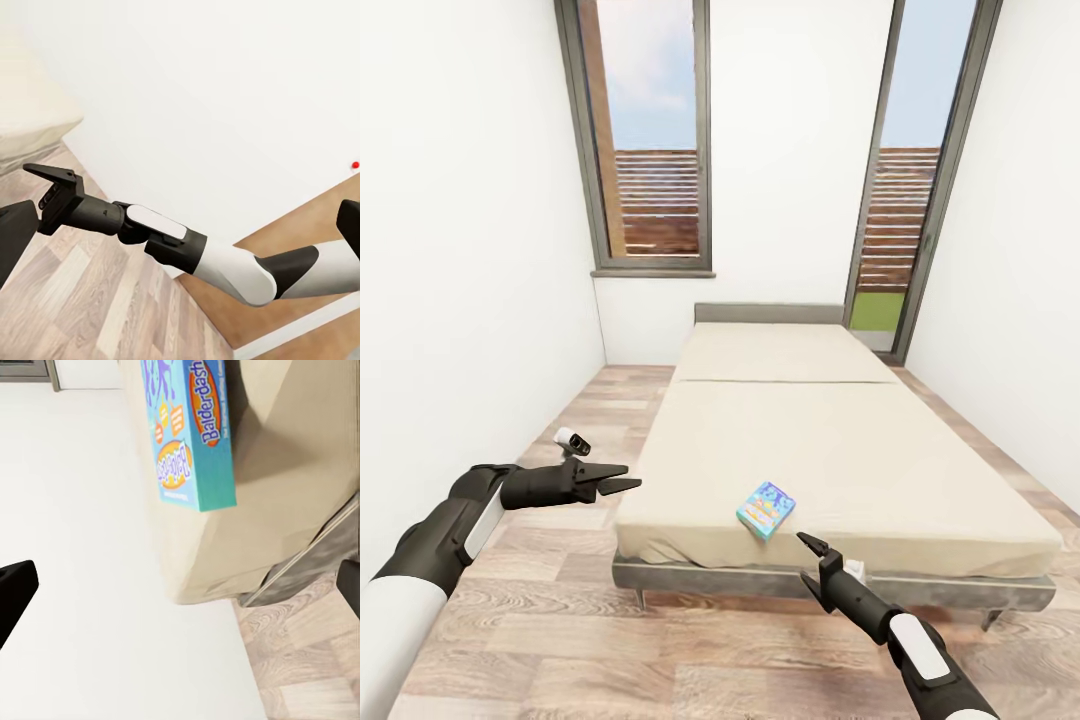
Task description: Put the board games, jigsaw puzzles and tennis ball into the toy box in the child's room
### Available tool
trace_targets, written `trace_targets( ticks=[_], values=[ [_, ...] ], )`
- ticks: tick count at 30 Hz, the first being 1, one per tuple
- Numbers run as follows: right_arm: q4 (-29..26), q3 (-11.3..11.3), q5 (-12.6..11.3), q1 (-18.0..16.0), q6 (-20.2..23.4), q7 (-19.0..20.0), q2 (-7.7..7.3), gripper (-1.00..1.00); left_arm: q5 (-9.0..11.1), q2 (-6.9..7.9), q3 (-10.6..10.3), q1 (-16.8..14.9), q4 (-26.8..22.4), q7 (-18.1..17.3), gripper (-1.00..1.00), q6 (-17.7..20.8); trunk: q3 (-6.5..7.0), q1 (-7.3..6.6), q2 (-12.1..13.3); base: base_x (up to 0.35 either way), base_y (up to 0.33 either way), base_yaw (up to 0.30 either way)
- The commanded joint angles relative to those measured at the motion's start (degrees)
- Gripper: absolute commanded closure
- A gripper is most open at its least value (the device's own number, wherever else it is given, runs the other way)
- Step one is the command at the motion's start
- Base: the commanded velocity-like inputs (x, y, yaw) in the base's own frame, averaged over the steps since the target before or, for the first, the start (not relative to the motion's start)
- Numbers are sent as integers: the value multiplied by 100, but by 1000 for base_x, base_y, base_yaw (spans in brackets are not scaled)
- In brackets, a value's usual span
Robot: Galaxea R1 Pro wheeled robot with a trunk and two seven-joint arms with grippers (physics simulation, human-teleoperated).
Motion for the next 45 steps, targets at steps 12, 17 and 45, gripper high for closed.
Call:
trace_targets(
  ticks=[12,17,45],
  values=[
    [1,-22,-4,-4,45,3,3,-100,6,5,-25,-4,1,-25,-100,54,-222,263,-485,0,0,0],
    [1,-22,0,-4,45,3,3,-100,7,6,-19,-5,1,-25,-100,53,-222,263,-485,0,0,0],
    [1,-22,18,-4,45,-1,3,-100,8,6,-17,7,-7,-25,-100,44,-222,263,-485,55,48,0]
  ],
)
